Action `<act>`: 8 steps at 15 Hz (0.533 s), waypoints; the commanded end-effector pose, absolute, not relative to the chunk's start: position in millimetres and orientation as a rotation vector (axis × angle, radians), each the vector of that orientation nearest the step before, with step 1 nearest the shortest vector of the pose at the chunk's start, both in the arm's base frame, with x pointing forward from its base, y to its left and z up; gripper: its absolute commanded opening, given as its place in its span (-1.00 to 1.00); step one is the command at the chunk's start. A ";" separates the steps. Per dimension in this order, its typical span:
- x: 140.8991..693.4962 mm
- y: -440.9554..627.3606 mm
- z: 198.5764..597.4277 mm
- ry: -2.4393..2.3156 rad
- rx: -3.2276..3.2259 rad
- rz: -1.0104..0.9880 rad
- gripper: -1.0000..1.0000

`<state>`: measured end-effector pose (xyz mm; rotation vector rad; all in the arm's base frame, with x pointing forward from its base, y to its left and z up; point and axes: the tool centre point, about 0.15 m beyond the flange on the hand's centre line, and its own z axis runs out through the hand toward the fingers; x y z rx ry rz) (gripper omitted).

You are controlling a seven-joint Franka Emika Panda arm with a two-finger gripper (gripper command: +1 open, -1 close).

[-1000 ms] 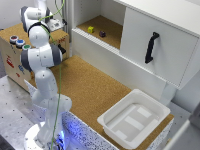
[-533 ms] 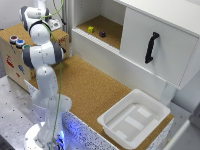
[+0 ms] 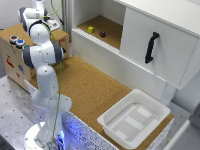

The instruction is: Pick up the pink block

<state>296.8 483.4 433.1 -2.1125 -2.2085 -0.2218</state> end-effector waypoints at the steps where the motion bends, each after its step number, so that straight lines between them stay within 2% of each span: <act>1: 314.4 504.8 431.0 -2.216 -2.179 -0.123 -1.00; 8: 318.9 499.5 464.5 -2.169 -2.196 -0.210 -1.00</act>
